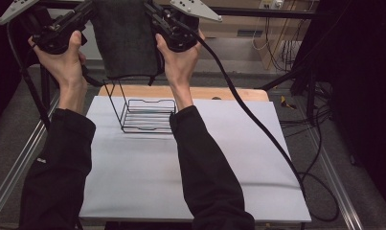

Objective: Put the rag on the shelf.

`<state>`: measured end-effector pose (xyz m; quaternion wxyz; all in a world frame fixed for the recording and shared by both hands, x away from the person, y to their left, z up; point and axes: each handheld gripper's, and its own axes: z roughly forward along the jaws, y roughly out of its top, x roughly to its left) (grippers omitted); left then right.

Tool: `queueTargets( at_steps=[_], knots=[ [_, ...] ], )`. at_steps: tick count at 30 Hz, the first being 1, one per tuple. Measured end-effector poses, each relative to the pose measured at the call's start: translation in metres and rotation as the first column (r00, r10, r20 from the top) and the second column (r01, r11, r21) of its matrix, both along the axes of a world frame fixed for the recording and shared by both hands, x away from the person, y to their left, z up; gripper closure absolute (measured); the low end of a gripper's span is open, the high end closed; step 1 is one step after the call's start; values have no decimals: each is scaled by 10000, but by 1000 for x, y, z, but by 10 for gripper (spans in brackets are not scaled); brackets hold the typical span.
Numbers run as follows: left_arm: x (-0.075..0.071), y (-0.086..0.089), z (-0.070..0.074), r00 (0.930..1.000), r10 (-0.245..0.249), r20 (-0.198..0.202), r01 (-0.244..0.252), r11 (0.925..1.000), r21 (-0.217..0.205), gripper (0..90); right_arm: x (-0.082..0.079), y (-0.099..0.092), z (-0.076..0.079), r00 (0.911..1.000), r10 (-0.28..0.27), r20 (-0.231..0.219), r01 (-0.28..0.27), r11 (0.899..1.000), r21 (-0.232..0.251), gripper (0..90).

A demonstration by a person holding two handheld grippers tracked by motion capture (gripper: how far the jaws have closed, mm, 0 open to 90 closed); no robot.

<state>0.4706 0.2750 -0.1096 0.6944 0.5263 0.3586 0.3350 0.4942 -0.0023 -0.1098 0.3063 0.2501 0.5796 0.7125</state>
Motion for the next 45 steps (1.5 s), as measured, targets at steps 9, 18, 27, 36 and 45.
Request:
queueTargets(
  at_steps=[9, 18, 27, 36, 45],
  knots=[
    [16, -2, 2, 10000, 63, -39, -63, 10000, 68, 812, 17, -1, 2, 9999, -62, -126, 61, 10000, -74, 806],
    [30, -2, -3, 9998, 86, -205, -78, 9992, 392, 813, 26, -1, -2, 9994, -172, -284, 163, 9993, -327, 806],
    [36, 2, -17, 9989, 155, -448, -121, 9971, 745, 812, 28, 3, -14, 9988, -221, -429, 190, 9973, -715, 806],
    [40, 3, -31, 9980, 87, -620, -28, 9955, 949, 812, 30, 3, -29, 9975, -253, -665, 200, 9967, -786, 806],
    [41, 4, -48, 9961, 67, -876, 45, 9919, 1268, 812, 29, 2, -45, 9956, -261, -898, 164, 9941, -1068, 806]
  ],
)
